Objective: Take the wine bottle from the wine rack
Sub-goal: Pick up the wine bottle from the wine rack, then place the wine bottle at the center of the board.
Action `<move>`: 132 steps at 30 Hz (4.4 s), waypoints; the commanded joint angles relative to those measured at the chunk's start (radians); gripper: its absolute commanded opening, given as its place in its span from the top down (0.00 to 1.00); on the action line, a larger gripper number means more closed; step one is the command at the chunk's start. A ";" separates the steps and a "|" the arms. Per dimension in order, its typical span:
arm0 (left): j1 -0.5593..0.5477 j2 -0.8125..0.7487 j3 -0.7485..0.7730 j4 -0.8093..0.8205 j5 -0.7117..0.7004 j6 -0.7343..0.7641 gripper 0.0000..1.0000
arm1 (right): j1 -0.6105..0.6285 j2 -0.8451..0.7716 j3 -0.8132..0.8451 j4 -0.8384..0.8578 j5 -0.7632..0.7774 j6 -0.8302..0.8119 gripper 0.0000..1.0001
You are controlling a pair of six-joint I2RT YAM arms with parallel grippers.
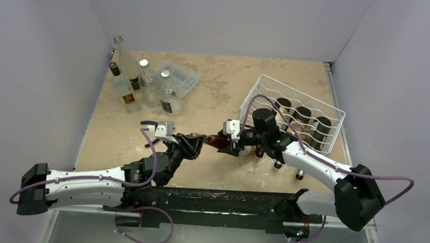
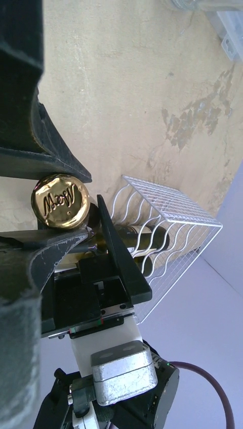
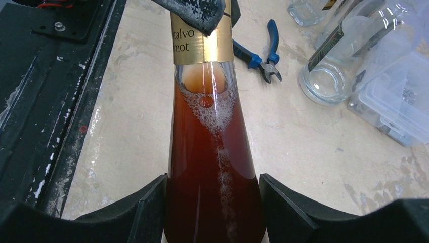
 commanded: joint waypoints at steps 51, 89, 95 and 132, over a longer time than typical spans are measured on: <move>0.216 -0.101 0.673 -0.862 0.105 0.631 1.00 | -0.209 -0.232 0.133 -0.288 -0.285 -0.125 0.01; 0.565 -0.060 0.942 -1.065 0.306 0.670 1.00 | -0.214 -0.227 0.126 -0.282 -0.275 -0.131 0.01; 0.633 -0.048 0.945 -1.045 0.328 0.680 1.00 | -0.215 -0.227 0.125 -0.283 -0.277 -0.132 0.01; 1.262 0.057 0.941 -0.898 0.673 0.621 1.00 | -0.220 -0.232 0.124 -0.289 -0.285 -0.142 0.01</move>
